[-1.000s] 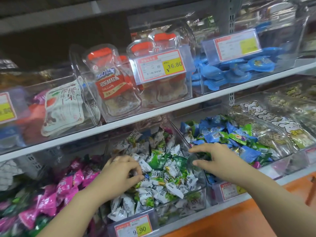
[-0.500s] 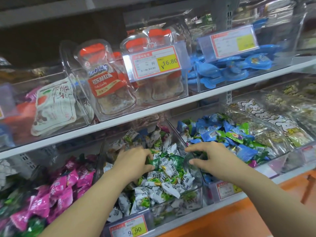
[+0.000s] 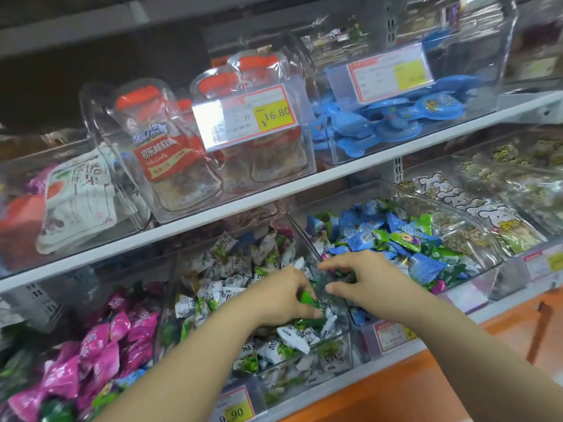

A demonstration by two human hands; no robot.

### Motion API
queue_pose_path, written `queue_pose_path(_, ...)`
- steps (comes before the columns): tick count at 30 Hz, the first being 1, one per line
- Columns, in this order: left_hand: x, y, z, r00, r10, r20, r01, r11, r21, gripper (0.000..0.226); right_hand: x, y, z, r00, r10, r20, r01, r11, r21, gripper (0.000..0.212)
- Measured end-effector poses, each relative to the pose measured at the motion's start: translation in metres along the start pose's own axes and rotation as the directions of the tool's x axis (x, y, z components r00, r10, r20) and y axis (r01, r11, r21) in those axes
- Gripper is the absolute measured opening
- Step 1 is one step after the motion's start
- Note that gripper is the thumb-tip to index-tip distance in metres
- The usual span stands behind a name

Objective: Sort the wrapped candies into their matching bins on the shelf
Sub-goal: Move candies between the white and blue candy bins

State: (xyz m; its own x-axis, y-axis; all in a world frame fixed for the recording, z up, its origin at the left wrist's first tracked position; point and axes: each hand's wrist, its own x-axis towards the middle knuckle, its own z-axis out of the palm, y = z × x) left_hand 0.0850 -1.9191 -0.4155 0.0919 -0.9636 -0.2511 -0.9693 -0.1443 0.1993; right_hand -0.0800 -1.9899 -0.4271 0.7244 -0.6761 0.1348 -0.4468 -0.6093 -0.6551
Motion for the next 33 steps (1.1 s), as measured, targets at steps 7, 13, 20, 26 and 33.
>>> queue_pose_path(7, 0.000, -0.003, 0.004, 0.998, 0.016, -0.059, -0.016, 1.000, -0.008, 0.036, 0.001, 0.003, 0.001, 1.000, -0.001, 0.004, 0.001, 1.000, 0.004, 0.039)
queue_pose_path(13, -0.008, -0.012, 0.014, 0.965, 0.056, -0.257, -0.091, 0.988, -0.127, 0.025, 0.002, 0.004, 0.001, 1.000, 0.000, 0.017, 0.000, 1.000, 0.008, 0.039)
queue_pose_path(20, -0.023, -0.016, 0.004, 0.829, -0.092, -0.552, -0.128, 0.929, -0.347, 0.017, 0.002, -0.003, 0.007, 0.997, 0.000, -0.078, -0.004, 0.999, -0.051, 0.034)
queue_pose_path(26, -0.062, -0.042, -0.003, 0.717, -0.228, -0.659, -0.149, 0.873, -0.464, 0.017, 0.004, -0.042, 0.020, 0.955, -0.135, -0.264, 0.120, 0.990, -0.070, 0.027)
queue_pose_path(33, -0.151, -0.105, 0.020, 0.479, -0.340, -0.809, -0.169, 0.869, -0.465, 0.017, 0.007, -0.131, 0.091, 0.944, -0.321, -0.079, 0.322, 0.947, -0.007, 0.030)
